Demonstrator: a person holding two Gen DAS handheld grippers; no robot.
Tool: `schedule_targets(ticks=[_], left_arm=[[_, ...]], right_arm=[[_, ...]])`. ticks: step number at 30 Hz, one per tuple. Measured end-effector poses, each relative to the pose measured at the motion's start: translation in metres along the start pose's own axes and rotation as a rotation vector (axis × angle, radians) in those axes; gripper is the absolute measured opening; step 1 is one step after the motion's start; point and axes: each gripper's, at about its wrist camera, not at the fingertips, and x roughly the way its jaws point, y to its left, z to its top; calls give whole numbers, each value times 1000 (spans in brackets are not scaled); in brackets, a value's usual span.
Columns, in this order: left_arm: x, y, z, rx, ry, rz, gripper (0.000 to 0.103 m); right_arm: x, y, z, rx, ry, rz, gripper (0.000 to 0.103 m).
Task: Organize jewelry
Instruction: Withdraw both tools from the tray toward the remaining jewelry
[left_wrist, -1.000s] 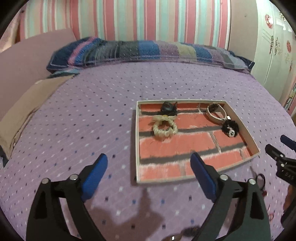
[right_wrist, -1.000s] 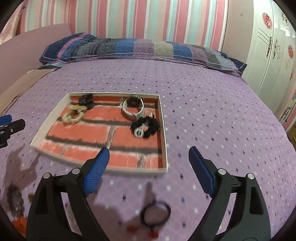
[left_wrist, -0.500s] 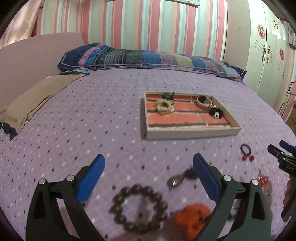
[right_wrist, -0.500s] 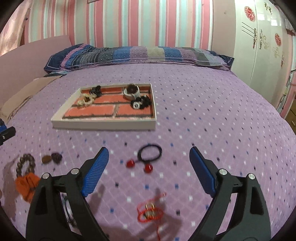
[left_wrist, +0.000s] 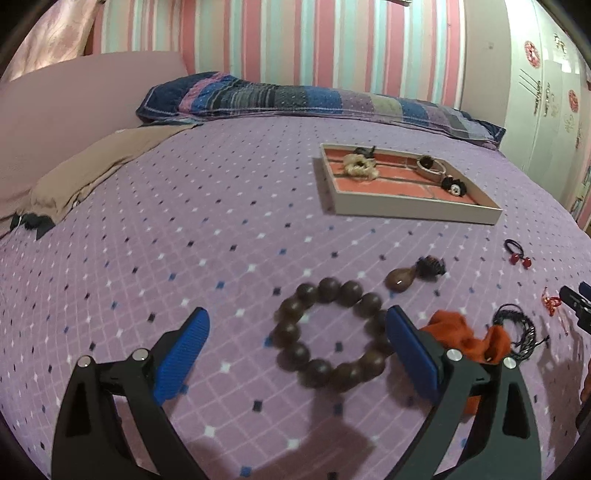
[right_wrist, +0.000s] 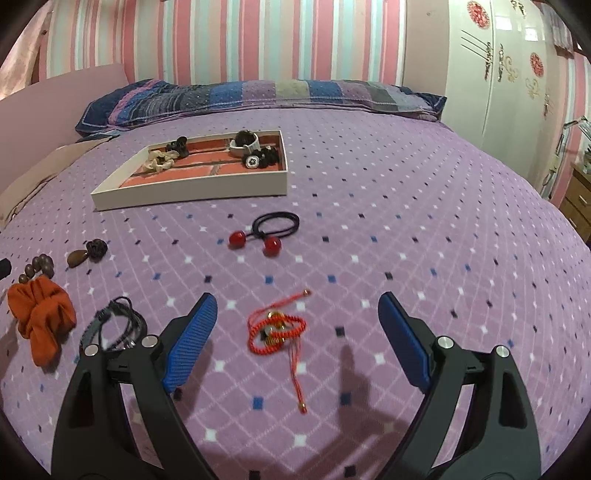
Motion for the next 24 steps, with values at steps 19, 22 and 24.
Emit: schedule_targets(ticks=[19, 22, 24], left_arm=[[21, 18, -14, -15, 39, -11, 94], [23, 21, -13, -26, 44, -18, 94], [25, 23, -13, -28, 45, -19, 94]], right_arm=[[9, -11, -14, 43, 19, -22, 80], [11, -12, -15, 51, 25, -17, 79], [11, -12, -15, 51, 23, -18, 79]])
